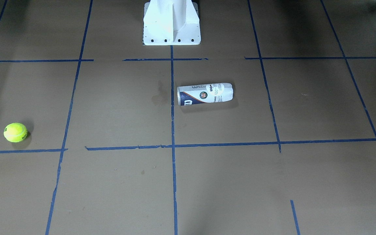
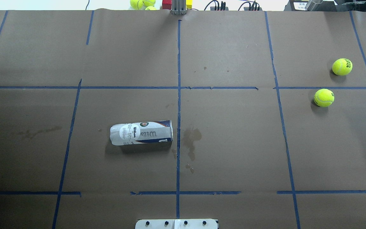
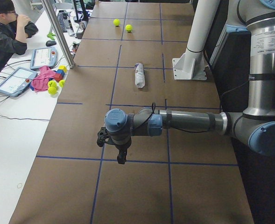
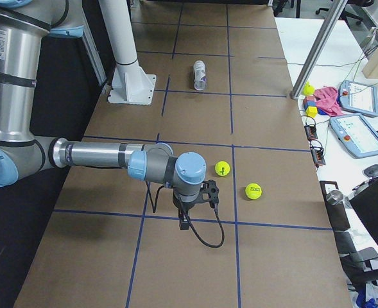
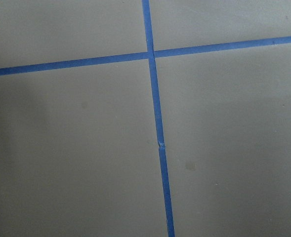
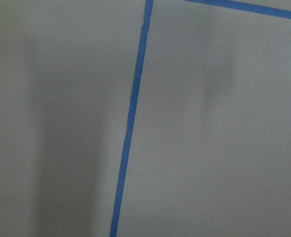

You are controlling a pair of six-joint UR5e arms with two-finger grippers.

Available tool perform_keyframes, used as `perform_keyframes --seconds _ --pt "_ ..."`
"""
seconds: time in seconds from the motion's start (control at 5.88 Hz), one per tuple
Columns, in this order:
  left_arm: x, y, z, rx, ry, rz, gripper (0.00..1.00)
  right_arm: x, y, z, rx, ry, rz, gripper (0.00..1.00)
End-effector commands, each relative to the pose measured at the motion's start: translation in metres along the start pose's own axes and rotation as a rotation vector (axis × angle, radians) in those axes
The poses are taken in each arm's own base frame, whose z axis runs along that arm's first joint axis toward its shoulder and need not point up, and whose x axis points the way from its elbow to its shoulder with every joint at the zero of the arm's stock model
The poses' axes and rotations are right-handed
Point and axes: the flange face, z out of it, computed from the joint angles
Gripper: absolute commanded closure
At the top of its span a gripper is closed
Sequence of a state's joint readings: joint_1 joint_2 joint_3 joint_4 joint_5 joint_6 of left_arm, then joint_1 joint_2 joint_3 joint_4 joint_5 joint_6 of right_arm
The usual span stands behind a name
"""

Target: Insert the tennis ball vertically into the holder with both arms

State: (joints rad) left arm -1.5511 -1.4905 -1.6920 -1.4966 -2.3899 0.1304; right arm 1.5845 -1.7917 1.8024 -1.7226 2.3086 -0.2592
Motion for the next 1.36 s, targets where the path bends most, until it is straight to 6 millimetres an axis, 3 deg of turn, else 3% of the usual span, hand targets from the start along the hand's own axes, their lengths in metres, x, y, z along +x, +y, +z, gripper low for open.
perform_keyframes --seconds 0.0,0.34,0.51,0.68,1.02,1.19 --pt "0.004 -0.003 -0.004 0.008 -0.003 0.009 0.0 0.0 -0.002 -0.001 0.002 0.001 -0.002 0.0" --pt "0.026 -0.01 -0.025 0.051 -0.01 0.051 0.0 -0.017 -0.02 -0.024 0.049 0.011 -0.045 0.0" --pt "0.038 -0.019 -0.038 0.091 -0.012 0.093 0.0 -0.045 -0.049 -0.062 0.144 0.036 -0.125 0.0" --pt "0.062 -0.051 -0.064 0.204 -0.028 0.214 0.0 -0.052 -0.057 -0.07 0.211 0.052 -0.189 0.0" --pt "0.08 -0.062 -0.082 0.363 -0.044 0.372 0.0 -0.05 -0.054 -0.066 0.227 0.057 -0.206 0.0" --pt "0.098 -0.067 -0.087 0.403 -0.041 0.44 0.0 -0.048 -0.054 -0.064 0.225 0.055 -0.204 0.0"
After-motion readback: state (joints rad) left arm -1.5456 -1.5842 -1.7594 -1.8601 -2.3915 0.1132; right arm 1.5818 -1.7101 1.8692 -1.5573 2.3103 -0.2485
